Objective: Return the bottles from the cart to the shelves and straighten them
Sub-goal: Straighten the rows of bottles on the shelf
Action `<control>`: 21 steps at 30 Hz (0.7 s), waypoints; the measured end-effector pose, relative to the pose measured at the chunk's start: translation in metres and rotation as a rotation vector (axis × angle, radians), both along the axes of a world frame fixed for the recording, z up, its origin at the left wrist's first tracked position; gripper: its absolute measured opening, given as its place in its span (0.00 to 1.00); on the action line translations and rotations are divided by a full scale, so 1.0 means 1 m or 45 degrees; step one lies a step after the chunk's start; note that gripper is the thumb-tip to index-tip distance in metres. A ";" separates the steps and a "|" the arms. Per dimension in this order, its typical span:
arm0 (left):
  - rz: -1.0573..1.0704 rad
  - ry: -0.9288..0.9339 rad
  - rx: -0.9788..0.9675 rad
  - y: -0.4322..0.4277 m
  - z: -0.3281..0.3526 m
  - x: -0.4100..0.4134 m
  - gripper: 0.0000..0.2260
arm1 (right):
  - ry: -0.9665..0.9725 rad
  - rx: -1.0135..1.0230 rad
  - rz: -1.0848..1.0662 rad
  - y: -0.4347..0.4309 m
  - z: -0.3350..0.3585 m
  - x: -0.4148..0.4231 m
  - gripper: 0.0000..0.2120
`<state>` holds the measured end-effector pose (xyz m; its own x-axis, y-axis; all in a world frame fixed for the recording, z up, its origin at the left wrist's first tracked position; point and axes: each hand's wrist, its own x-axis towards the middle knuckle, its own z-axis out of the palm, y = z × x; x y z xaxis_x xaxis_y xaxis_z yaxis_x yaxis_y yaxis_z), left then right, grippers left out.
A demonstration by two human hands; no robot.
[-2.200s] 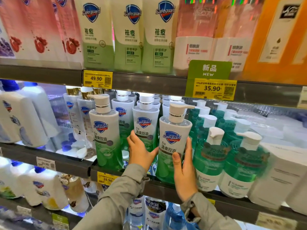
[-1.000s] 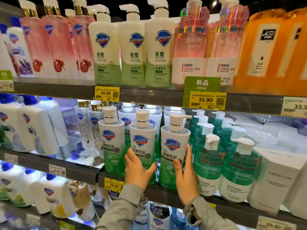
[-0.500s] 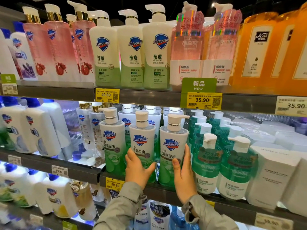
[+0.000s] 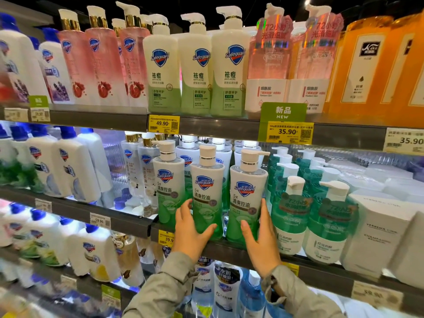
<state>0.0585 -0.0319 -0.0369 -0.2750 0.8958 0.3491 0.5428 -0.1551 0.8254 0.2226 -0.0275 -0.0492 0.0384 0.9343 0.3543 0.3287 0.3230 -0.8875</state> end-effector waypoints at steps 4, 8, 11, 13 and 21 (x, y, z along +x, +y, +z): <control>-0.020 0.010 0.070 -0.004 0.001 -0.002 0.27 | 0.026 0.069 -0.044 -0.014 0.003 0.001 0.34; -0.081 0.091 0.051 -0.010 0.001 0.002 0.21 | 0.011 0.192 -0.132 -0.023 0.007 0.002 0.24; -0.100 0.126 0.069 -0.017 0.002 0.006 0.19 | -0.068 0.287 -0.105 -0.026 0.010 0.003 0.16; -0.086 0.160 0.082 -0.022 0.002 0.005 0.17 | -0.120 0.258 0.010 -0.027 0.013 0.004 0.13; 0.048 0.299 0.073 -0.041 0.008 0.000 0.15 | -0.339 0.258 0.375 -0.013 0.021 0.007 0.06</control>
<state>0.0581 -0.0726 -0.0289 -0.2131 0.8634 0.4573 0.7251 -0.1739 0.6663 0.2292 -0.0408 -0.0282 -0.3362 0.8025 0.4930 0.4052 0.5957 -0.6935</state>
